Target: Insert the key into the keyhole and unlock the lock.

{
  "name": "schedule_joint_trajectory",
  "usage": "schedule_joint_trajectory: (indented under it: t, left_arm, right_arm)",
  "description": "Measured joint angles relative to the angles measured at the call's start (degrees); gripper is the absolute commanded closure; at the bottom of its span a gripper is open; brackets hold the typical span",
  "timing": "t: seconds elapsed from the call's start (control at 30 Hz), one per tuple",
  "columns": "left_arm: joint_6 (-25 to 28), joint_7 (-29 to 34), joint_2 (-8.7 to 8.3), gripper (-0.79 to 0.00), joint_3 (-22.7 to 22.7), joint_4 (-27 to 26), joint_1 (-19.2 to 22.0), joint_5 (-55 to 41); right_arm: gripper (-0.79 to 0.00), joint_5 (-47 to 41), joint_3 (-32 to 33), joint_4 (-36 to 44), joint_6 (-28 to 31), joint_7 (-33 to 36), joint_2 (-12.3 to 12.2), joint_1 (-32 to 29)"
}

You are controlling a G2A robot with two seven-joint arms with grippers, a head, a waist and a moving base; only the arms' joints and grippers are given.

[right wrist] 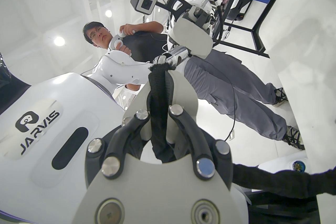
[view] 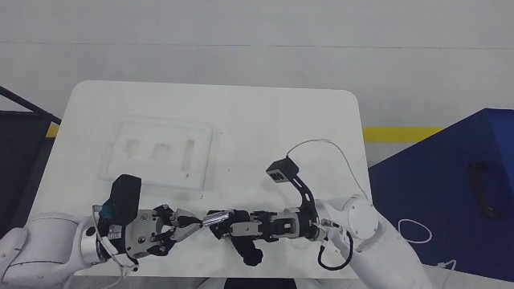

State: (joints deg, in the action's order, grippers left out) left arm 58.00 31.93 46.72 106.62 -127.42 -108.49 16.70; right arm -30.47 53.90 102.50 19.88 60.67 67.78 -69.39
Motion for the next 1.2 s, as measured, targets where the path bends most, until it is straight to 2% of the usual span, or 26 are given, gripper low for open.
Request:
schedule_joint_trajectory:
  t: [0.13,0.17,0.2,0.23,0.43,0.53,0.67,0.77,0.87,0.97,1.03,1.1,1.2]
  left_arm:
    - [0.00,-5.84,0.77,0.000,-0.56,-0.42,-1.45,7.40]
    - [0.00,-6.69,0.84,-0.179,-0.92,-0.35,-1.85,8.28]
    - [0.00,-7.70,0.89,-0.659,-1.42,-0.04,-2.31,8.58]
    - [0.00,-8.33,0.90,-0.785,-1.66,0.33,-2.50,8.31]
    - [0.00,-9.53,0.66,-0.785,-1.75,2.21,-2.27,5.55]
    - [0.00,-8.47,0.22,-0.785,-2.04,3.26,-2.43,1.05]
    - [-0.28,-5.73,-0.96,-0.785,-1.60,6.57,-2.58,-12.87]
    - [-2.74,-0.81,-2.31,-0.785,-0.43,9.32,-1.75,-28.00]
    - [-7.81,6.32,-3.58,-0.785,0.55,11.89,-0.33,-44.59]
    - [-16.93,17.36,-4.65,-0.785,1.06,15.55,2.57,-64.94]
    - [-24.78,25.95,-5.06,-0.785,2.10,20.27,5.47,-78.10]
    - [-31.84,33.03,-5.23,-0.785,2.48,24.86,8.61,-87.46]
    - [-34.99,38.75,-5.23,-0.785,2.57,28.90,11.72,-91.60]
  right_arm:
    - [0.000,-0.28,-0.14,-0.31,-0.03,0.08,0.05,0.09]
    - [0.000,-0.36,-0.16,-0.41,-0.04,0.10,0.06,0.11]
    - [0.000,-0.44,-0.19,-0.57,-0.03,0.14,0.08,0.15]
    - [0.000,-0.54,-0.23,-0.72,-0.02,0.18,0.09,0.18]
    - [0.000,-1.31,-0.55,-1.77,0.15,0.03,0.25,0.40]
    - [0.000,-2.17,-0.37,-2.49,0.43,-0.52,0.33,0.45]
    - [0.000,-3.03,0.07,-2.94,0.74,-0.43,0.35,0.53]
    - [0.000,-3.13,0.32,-3.09,0.78,-0.32,0.33,0.48]
    - [0.000,-3.05,0.44,-3.30,0.79,-0.33,0.34,0.46]
    - [0.000,-2.67,0.29,-3.64,0.75,-0.40,0.39,0.50]
    - [0.000,-2.57,0.11,-3.93,0.72,-0.36,0.44,0.55]
    - [0.000,-2.52,0.04,-4.30,0.76,-0.34,0.48,0.63]
    - [0.000,-2.60,-0.03,-4.52,0.72,-0.18,0.52,0.70]
